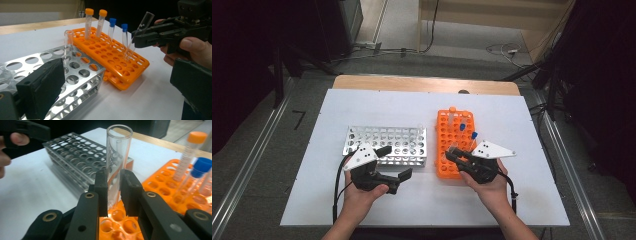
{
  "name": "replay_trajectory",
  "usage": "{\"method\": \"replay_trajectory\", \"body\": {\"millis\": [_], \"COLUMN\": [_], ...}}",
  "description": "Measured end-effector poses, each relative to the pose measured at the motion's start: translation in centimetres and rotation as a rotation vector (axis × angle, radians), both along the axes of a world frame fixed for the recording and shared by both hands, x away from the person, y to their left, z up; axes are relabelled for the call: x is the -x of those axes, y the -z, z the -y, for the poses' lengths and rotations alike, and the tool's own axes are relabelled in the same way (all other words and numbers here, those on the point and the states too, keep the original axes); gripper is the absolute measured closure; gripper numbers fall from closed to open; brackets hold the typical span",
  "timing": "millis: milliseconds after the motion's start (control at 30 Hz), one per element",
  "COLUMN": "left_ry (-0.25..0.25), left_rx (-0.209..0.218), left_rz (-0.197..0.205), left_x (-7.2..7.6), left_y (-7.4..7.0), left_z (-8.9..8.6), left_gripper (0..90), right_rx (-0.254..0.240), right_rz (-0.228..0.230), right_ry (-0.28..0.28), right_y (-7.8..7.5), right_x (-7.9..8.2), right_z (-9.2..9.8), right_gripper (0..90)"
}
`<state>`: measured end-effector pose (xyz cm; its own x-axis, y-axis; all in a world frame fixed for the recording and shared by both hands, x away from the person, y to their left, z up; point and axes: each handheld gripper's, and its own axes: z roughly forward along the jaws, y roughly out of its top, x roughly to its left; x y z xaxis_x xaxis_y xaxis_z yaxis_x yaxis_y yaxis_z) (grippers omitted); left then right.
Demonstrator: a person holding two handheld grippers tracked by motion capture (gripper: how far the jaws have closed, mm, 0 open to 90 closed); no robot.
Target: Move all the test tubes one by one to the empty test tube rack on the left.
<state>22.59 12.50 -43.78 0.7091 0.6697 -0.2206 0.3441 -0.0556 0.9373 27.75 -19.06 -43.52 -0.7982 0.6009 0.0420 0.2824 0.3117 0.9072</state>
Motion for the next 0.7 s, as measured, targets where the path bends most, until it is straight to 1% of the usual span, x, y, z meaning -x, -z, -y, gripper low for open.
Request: {"method": "replay_trajectory", "body": {"millis": [33, 100, 167, 233, 333, 367, 400, 433, 467, 500, 533, 633, 700], "left_ry": [0.005, 0.010, 0.018, 0.029, 0.054, 0.065, 0.072, 0.084, 0.090, 0.100, 0.115, 0.149, 0.170], "left_rx": [0.003, 0.011, 0.016, 0.015, 0.018, 0.020, 0.024, 0.030, 0.034, 0.035, 0.042, 0.049, 0.054], "left_rz": [0.000, 0.000, 0.006, 0.008, 0.015, 0.020, 0.022, 0.026, 0.027, 0.030, 0.034, 0.044, 0.041], "left_x": [0.0, 0.0, 0.1, 0.2, 0.3, 0.3, 0.3, 0.4, 0.4, 0.4, 0.5, 0.5, 0.5], "left_y": [0.0, -0.1, -0.2, -0.3, -0.4, -0.4, -0.5, -0.5, -0.5, -0.6, -0.6, -0.6, -0.6], "left_z": [0.0, 0.1, 0.1, 0.2, 0.4, 0.4, 0.4, 0.5, 0.5, 0.6, 0.7, 0.9, 1.0], "left_gripper": [0.2, 0.3, 2.0, 2.3, 6.9, 6.9, 11.2, 13.8, 13.8, 15.7, 23.7, 33.1, 39.1], "right_rx": [-0.001, -0.002, 0.004, 0.007, 0.010, 0.010, 0.013, 0.014, 0.014, 0.016, 0.017, 0.021, 0.026], "right_rz": [0.001, -0.001, -0.007, -0.009, -0.016, -0.016, -0.021, -0.024, -0.024, -0.025, -0.031, -0.034, -0.035], "right_ry": [-0.025, -0.035, -0.066, -0.077, -0.109, -0.109, -0.127, -0.133, -0.133, -0.141, -0.155, -0.175, -0.187], "right_y": [0.0, 0.0, 0.1, 0.2, 0.3, 0.3, 0.4, 0.4, 0.4, 0.5, 0.6, 0.7, 0.8], "right_x": [0.2, 0.4, 0.7, 0.8, 1.3, 1.3, 1.5, 1.6, 1.6, 1.7, 1.9, 2.2, 2.3], "right_z": [-0.3, -0.5, -1.1, -1.3, -2.1, -2.1, -2.5, -2.6, -2.6, -2.8, -3.1, -3.6, -3.9], "right_gripper": [74.1, 74.1, 74.1, 74.1, 74.1, 74.1, 74.1, 74.1, 74.1, 74.1, 74.1, 74.1, 74.1]}}
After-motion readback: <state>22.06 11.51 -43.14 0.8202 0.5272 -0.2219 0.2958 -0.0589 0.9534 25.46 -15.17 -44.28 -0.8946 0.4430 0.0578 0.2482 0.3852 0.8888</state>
